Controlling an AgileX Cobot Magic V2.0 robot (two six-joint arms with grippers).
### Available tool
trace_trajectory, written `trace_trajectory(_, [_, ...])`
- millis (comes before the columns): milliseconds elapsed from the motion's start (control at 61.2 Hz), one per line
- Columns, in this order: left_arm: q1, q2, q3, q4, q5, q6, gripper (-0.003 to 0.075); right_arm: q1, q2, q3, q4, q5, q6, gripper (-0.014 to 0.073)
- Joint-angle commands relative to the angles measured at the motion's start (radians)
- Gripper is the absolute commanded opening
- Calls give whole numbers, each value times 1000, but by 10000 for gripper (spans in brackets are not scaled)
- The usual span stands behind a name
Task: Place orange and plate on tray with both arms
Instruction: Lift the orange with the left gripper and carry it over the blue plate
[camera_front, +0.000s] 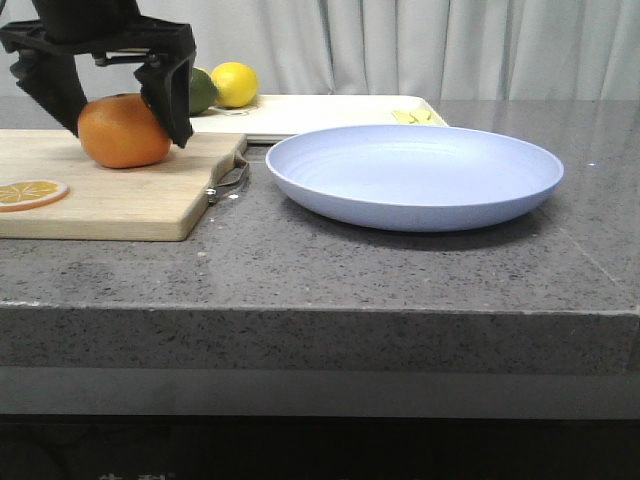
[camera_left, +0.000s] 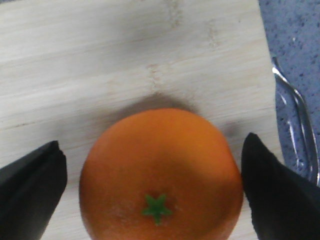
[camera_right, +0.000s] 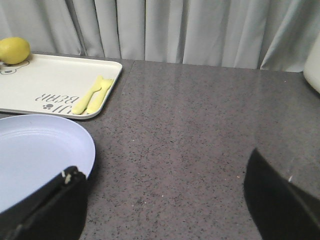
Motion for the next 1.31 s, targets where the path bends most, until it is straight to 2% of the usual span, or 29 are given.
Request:
trace_trajectory(0, [-7, -46, -34, 2, -4, 0, 678, -5, 9, -38, 2, -82, -6, 643])
trace_trajectory(65, [-7, -46, -34, 2, 5, 0, 636, -5, 9, -38, 2, -82, -6, 643])
trace_trajectory(229, [-7, -46, -34, 2, 9, 0, 395, -5, 9, -38, 2, -82, -6, 643])
trace_trajectory(310, [-7, -46, -41, 2, 9, 0, 298, -5, 9, -38, 2, -82, -6, 643])
trace_trajectory(392, [-7, -46, -68, 2, 16, 0, 243, -5, 9, -38, 2, -82, -6, 643])
trace_trajectory(588, [-12, -46, -217, -19, 84, 0, 230, -5, 9, -38, 2, -82, -6, 643])
trace_trajectory(768, [-94, -40, -299, -123, 83, 0, 230, -5, 9, -38, 2, -82, -6, 643])
trace_trajectory(1111, [-337, 74, -299, -129, -74, 2, 235, -5, 9, -38, 2, -82, -6, 643])
trace_trajectory(1291, [-398, 124, -299, -111, -121, 2, 236, -5, 9, -38, 2, -83, -6, 643])
